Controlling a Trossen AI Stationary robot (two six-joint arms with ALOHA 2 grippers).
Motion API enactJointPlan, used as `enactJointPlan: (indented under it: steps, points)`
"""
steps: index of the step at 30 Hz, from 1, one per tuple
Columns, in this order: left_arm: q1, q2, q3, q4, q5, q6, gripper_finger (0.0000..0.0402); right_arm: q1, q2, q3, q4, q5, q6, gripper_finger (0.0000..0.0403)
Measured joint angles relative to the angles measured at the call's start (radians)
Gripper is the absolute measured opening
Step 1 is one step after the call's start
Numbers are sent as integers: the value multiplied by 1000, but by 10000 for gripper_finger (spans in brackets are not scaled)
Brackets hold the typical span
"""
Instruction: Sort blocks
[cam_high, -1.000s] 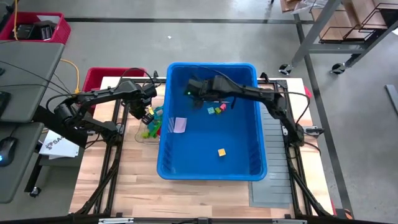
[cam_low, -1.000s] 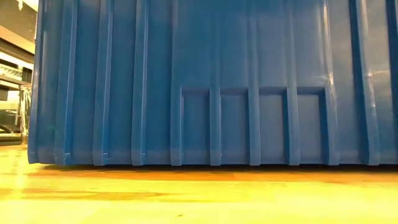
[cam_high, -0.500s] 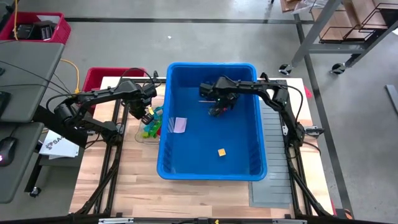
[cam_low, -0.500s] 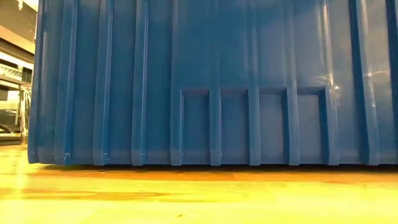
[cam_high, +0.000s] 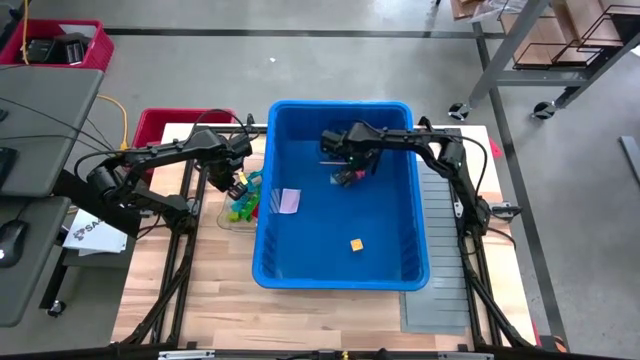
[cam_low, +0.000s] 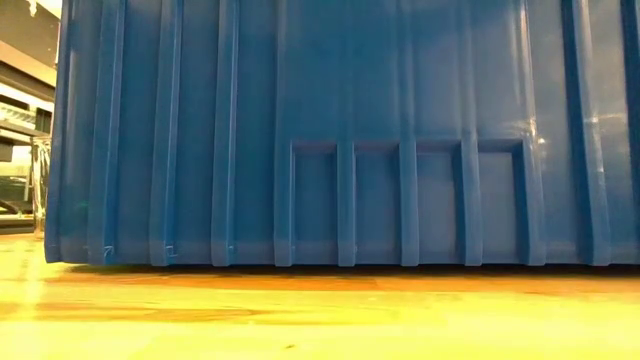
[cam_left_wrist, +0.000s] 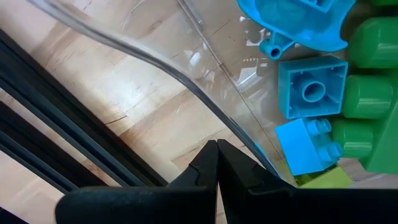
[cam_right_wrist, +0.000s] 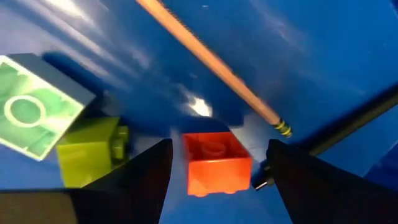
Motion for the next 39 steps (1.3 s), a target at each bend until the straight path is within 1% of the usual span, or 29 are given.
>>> enactJointPlan:
  steps: [7, 17, 19, 23, 25, 32, 35, 37, 39]
  points:
    - [0, 0, 0, 0, 0, -10, 0, -14, 0, 0, 6, -9, -25, 254]
    - [0, 0, 0, -2, -1, -36, 0, -20, 0, 0, 19, -35, -41, 241]
    - [0, 0, 0, -5, -3, -37, 0, -21, 0, 0, 24, -58, -35, 241]
    - [0, 0, 0, -14, -3, -37, 0, -29, 19, 0, 29, -179, -36, 241]
    - [0, 0, 0, -21, -2, -37, 0, -29, 35, 0, 26, -194, -36, 241]
    - [0, 0, 0, -29, 1, -36, 0, -18, 41, 2, 25, -180, -36, 239]
    - [0, 0, 0, -29, 1, -36, 0, -15, 42, 2, 26, -175, -35, 218]
    - [0, 0, 0, -30, 1, -36, 0, -11, 42, 2, 27, -168, -25, 183]
    - [0, 0, 0, -30, 1, -36, 0, -4, 37, 2, 21, -155, -17, 133]
